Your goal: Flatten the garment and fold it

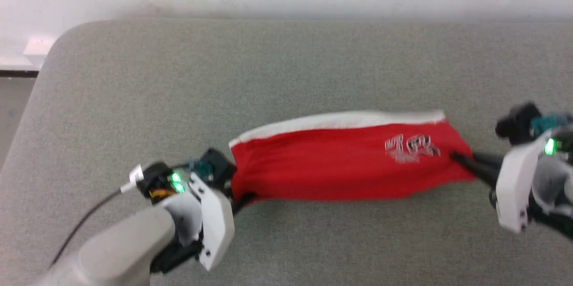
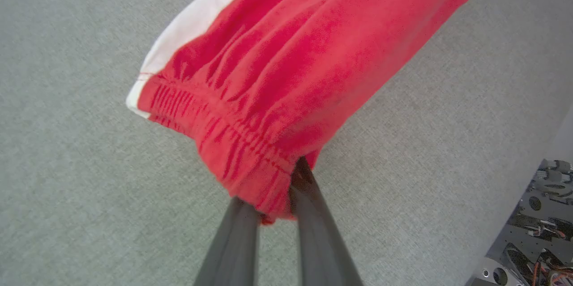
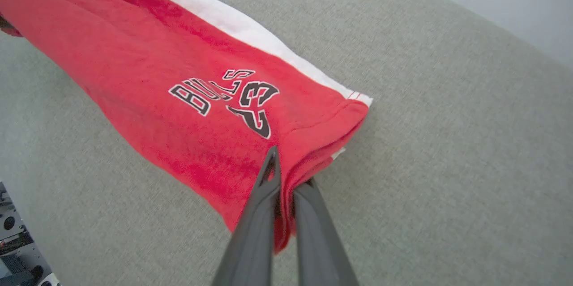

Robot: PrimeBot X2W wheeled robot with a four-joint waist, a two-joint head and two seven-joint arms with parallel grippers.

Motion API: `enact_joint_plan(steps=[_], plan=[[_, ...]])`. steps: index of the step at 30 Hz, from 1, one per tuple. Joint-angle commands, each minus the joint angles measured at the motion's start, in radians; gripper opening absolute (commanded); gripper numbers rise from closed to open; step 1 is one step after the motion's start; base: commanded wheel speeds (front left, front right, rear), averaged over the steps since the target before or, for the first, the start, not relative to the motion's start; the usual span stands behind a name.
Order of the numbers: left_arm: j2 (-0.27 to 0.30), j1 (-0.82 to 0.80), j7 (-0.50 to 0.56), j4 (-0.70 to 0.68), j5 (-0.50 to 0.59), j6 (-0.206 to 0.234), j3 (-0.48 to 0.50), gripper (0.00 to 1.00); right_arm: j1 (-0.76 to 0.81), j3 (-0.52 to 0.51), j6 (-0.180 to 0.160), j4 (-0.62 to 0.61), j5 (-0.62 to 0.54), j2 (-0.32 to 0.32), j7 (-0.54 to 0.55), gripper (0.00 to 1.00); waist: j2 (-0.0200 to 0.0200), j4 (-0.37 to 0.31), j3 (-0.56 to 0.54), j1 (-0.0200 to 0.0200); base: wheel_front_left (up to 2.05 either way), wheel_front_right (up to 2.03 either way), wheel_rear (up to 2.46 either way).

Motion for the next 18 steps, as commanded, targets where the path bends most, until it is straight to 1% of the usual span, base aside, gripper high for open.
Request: enact_joint_plan(steps=[1, 3, 5, 12, 13, 14, 15, 16, 18], plan=[[0.011, 0.036, -0.009, -0.02, -0.007, 0.018, -0.007, 0.0, 0.051, -0.001, -0.001, -0.023, 0.009, -0.015, -0.011, 0.0, -0.0001, -0.005, -0.02, 0.0001, 0.0, 0.0, 0.0], [0.012, 0.074, -0.012, -0.045, -0.01, 0.034, -0.02, 0.0, 0.117, -0.001, -0.001, -0.056, 0.012, -0.035, -0.016, 0.0, -0.0001, -0.007, -0.024, 0.0001, 0.0, 0.0, 0.0], [0.006, 0.111, -0.012, -0.055, -0.025, 0.044, -0.03, 0.0, 0.182, -0.003, -0.001, -0.072, 0.019, -0.041, -0.016, 0.0, -0.0001, -0.009, -0.026, 0.0001, 0.0, 0.0, 0.0], [-0.001, 0.184, -0.01, -0.023, -0.022, 0.073, -0.062, 0.0, 0.339, -0.035, -0.001, -0.039, 0.013, -0.01, -0.014, 0.0, -0.0001, -0.008, -0.037, 0.0001, 0.0, 0.0, 0.0], [-0.002, 0.191, -0.023, -0.02, -0.018, 0.081, -0.06, 0.31, 0.354, -0.042, -0.001, -0.038, 0.012, -0.006, -0.011, 0.0, -0.0001, -0.007, -0.043, 0.0001, 0.0, 0.0, 0.0], [-0.004, 0.2, -0.044, -0.021, -0.021, 0.094, -0.051, 1.0, 0.365, -0.051, -0.001, -0.036, 0.009, -0.004, -0.009, 0.0, -0.0001, -0.007, -0.05, 0.0001, 0.0, 0.0, 0.0], [-0.004, 0.209, -0.063, -0.026, -0.024, 0.103, -0.043, 1.0, 0.373, -0.065, -0.001, -0.034, 0.007, -0.005, -0.006, 0.11, -0.0001, -0.006, -0.059, 0.0001, 0.0, 0.0, 0.0], [-0.002, 0.217, -0.081, -0.034, -0.023, 0.114, -0.037, 1.0, 0.379, -0.08, -0.001, -0.037, 0.001, -0.007, -0.003, 1.0, -0.0001, -0.006, -0.07, 0.0001, 0.0, 0.0, 0.0], [0.011, 0.233, -0.129, -0.055, -0.008, 0.147, -0.022, 1.0, 0.389, -0.117, -0.001, -0.054, -0.005, -0.021, 0.002, 1.0, -0.0001, -0.006, -0.091, 0.0001, 0.0, 0.0, 0.0]])
